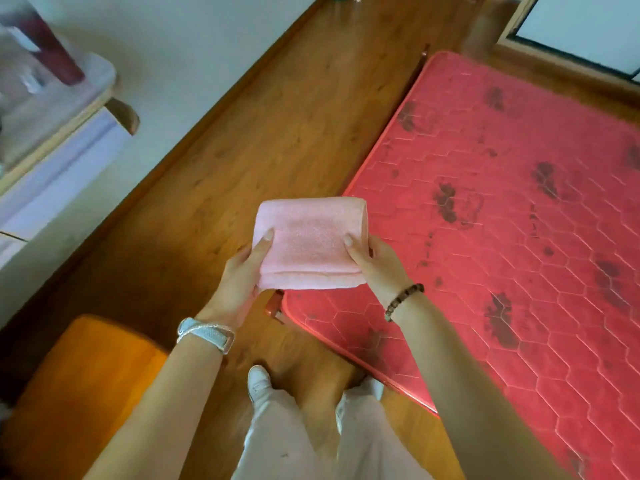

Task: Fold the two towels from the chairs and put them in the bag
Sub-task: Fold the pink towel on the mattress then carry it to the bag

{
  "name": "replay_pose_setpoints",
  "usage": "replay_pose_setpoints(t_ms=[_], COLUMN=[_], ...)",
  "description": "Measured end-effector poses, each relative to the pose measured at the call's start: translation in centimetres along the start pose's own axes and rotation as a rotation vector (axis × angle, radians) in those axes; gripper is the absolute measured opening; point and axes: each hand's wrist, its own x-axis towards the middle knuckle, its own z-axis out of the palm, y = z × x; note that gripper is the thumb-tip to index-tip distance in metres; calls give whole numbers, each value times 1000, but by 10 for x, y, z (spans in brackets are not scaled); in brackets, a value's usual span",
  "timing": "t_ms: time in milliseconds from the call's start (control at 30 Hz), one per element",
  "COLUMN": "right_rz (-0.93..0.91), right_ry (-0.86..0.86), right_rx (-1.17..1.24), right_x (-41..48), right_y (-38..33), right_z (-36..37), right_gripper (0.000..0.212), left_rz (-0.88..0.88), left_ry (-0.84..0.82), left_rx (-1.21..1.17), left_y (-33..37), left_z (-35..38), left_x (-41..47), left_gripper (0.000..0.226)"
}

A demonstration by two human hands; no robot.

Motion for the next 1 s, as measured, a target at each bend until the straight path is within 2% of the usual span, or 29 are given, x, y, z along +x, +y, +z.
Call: replay_pose_setpoints(t_ms=[100,267,433,567,667,800,967,1000], right_rz=[-20,-6,-3,-8,7,9,11,12], right_ry=[-20,-25,-52,-99,-142,-166,-191,-195], right_rx=[-10,50,63,79,68,12,10,18], right_x=[6,18,31,46,58,82,116,125], right_y=[-20,-51,-78,-95,-105,-117,-133,-137], right_z=[45,122,181,215,233,248,264,265], right_gripper=[41,48,47,47,52,47,65,63], left_rz=[7,40,93,109,105,98,105,102], left_ry=[56,65,79,110,144,175,199,206], left_rx=[1,41,44,41,28,9,9,4], left_y=[13,40,64,73,79,87,108,114], left_z=[-48,-126,-186,-220,-238,-253,-264,-265], left_x=[-1,2,4,6,10,23,46,52], left_gripper=[95,101,93,77,80,76,52,50])
